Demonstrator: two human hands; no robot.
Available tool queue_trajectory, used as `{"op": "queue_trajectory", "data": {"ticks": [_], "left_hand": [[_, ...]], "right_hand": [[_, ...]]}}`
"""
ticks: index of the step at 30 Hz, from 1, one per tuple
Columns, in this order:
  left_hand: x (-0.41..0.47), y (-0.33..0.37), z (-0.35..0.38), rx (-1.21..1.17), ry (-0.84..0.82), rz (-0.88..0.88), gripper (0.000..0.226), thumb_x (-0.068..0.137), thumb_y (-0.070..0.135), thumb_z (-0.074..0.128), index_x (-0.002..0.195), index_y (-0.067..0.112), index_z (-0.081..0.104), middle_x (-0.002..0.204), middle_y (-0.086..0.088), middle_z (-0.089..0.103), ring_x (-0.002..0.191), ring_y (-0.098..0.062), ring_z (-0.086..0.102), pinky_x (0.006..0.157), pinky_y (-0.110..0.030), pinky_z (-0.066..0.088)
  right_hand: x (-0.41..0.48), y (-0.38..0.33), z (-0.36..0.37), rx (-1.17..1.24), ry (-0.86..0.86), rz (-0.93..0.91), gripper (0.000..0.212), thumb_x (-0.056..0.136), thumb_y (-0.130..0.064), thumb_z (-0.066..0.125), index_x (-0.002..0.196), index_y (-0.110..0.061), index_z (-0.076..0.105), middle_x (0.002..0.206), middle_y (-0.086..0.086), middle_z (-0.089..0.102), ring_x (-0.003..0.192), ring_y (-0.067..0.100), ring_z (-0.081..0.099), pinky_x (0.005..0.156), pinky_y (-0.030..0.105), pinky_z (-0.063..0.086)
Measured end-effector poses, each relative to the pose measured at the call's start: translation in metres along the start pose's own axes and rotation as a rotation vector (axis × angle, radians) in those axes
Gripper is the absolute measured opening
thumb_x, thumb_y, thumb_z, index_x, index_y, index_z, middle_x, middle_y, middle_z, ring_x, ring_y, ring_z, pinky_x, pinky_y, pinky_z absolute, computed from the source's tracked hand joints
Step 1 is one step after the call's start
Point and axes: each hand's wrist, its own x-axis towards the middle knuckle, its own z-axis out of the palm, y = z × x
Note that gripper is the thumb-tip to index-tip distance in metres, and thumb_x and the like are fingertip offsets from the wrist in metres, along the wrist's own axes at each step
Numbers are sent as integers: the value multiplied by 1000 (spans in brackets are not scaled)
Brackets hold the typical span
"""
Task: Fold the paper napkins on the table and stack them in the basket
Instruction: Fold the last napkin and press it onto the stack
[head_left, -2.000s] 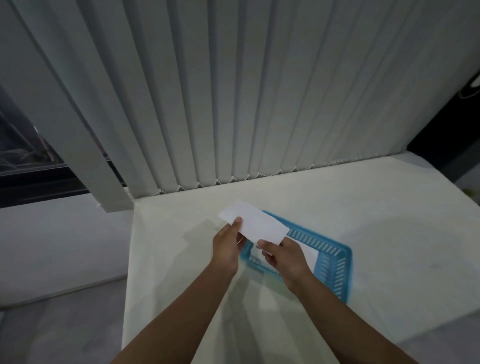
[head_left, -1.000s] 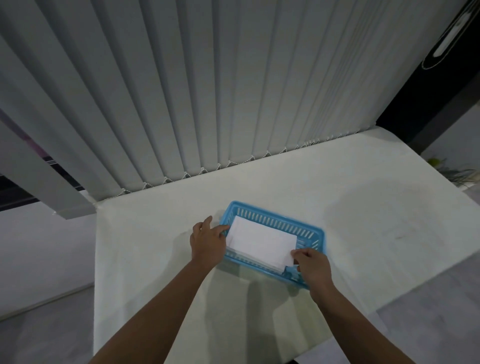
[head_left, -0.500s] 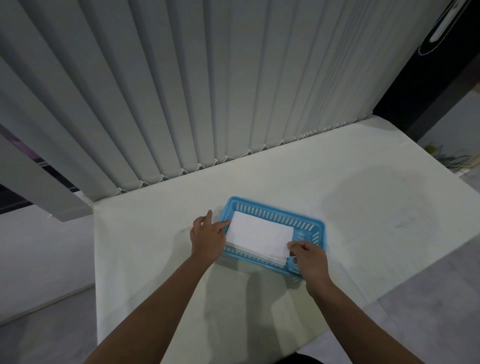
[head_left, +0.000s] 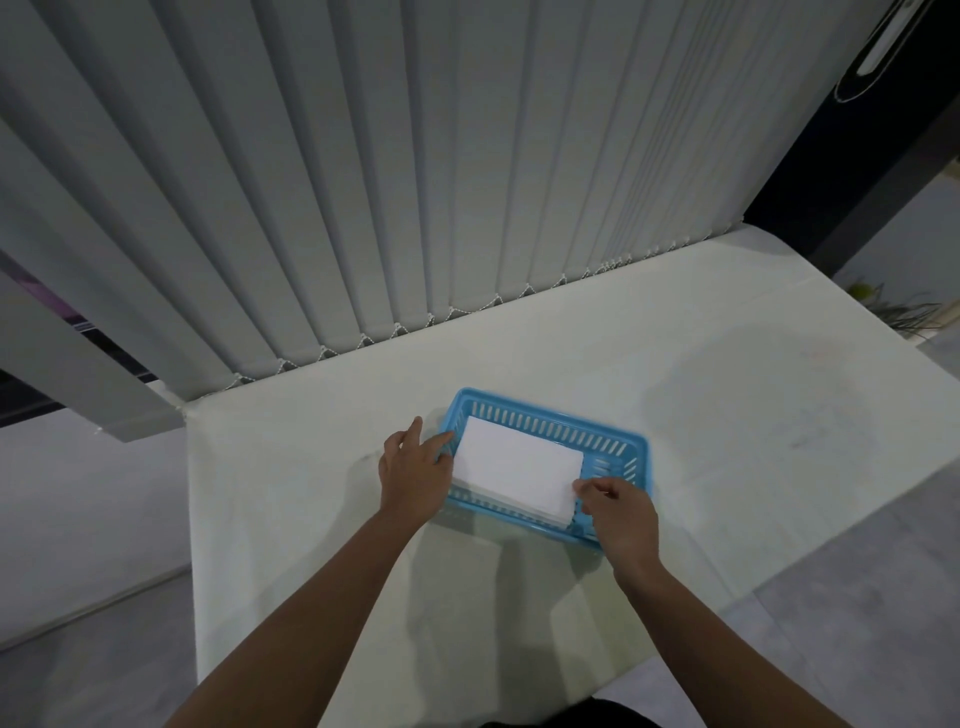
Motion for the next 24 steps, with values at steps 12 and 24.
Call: {"op": "queue_trajectory", "data": {"ticks": [12, 24], "left_hand": [[-6, -7, 24, 291, -60, 207, 78, 75, 65, -12, 148, 44, -1, 162, -4, -6, 147, -29, 6, 119, -51, 3], [-7, -14, 20, 227, 28, 259, 81, 77, 72, -14, 150, 39, -3, 162, -6, -2, 147, -29, 9, 120, -48, 2]], "right_hand": [[0, 21, 13, -949, -262, -481, 74, 87, -68, 2, 151, -33, -8, 161, -9, -15, 147, 25, -17, 115, 49, -15], [3, 26, 5, -856, -152, -493, 84, 80, -79, 4, 152, -35, -2, 161, -3, -13, 148, 26, -11, 118, 45, -8]]}}
